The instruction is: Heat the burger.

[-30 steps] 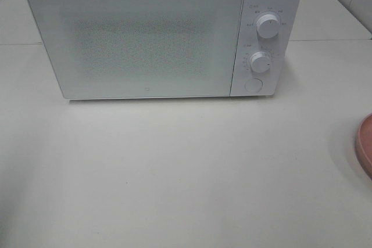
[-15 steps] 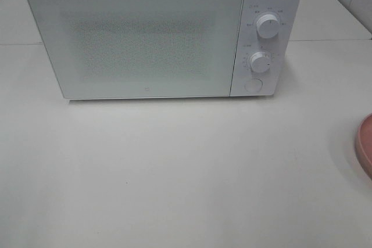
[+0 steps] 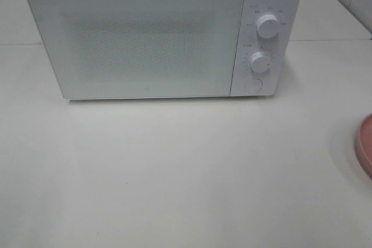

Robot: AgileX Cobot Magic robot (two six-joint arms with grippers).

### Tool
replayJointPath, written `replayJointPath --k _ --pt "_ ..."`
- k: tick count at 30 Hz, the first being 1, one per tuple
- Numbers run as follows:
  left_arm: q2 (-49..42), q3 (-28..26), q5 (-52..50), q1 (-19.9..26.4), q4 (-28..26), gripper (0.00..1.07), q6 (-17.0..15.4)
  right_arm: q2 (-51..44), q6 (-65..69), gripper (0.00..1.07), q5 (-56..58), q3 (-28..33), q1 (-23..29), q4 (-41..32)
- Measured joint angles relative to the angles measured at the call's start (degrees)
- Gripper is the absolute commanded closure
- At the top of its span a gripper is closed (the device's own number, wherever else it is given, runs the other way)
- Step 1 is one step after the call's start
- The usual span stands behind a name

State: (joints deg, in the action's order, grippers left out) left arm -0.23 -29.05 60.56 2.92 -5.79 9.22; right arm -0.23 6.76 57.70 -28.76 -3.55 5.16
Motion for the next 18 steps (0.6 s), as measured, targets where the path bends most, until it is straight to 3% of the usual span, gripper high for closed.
replayJointPath --k 18 --pt "0.00 0.00 0.00 0.00 0.06 0.02 0.00 0.00 0.00 0.41 0.00 0.00 0.00 0.00"
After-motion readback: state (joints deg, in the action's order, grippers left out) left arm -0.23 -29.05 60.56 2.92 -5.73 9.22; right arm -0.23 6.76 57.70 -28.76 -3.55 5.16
